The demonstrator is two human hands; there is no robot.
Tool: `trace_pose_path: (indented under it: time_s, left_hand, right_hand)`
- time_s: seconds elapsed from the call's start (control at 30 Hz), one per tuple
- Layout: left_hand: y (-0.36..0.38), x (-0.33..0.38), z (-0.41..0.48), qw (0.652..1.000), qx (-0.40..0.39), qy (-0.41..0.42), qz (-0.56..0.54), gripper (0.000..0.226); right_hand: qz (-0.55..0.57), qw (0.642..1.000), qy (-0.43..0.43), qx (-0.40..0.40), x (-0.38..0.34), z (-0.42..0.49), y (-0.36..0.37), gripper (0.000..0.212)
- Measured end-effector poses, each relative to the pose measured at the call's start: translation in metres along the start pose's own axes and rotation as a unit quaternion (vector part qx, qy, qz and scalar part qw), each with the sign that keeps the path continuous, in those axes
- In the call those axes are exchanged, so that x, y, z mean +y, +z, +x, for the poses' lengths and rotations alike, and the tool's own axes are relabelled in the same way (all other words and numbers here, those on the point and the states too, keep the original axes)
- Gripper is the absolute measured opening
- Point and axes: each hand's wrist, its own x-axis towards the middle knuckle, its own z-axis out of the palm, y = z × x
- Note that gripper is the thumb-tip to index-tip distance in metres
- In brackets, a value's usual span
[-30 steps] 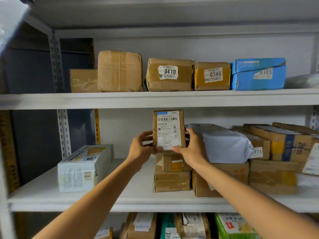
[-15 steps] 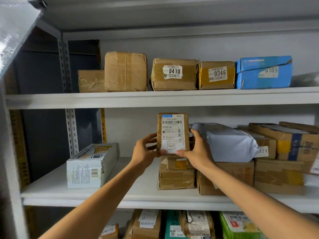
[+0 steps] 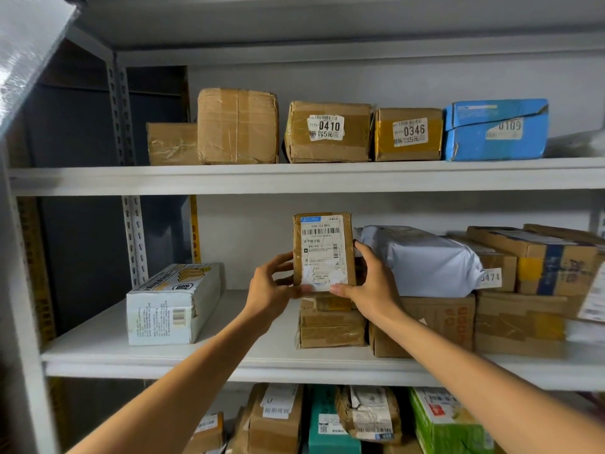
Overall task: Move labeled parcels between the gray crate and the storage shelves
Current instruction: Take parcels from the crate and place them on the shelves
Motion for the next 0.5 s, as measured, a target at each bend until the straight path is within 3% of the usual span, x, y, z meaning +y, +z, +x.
trace_pose_path:
  time_s: [0.27,0.43,0.5]
  left_hand:
    - [-0.013,-0.004,-0.011,0.996,0.038,-0.012,-0.085,0.061]
    - [-0.032,-0.011,-0.019,0.994,0.01,0.015,-0.106,0.063]
    - [-0.038,-0.015,-0.019,0.993,0.012,0.018,-0.116,0.069]
  right_hand:
    - [-0.002,0.999,-0.021,0.029,-0.01,-0.007,0.021,0.088]
    - [0.031,0.999,0.03,-0.02,-0.012,-0.01,0.027,0.103]
    - [0.06,0.996,0.05,-0.037,-0.014,-0.011,0.03,0.098]
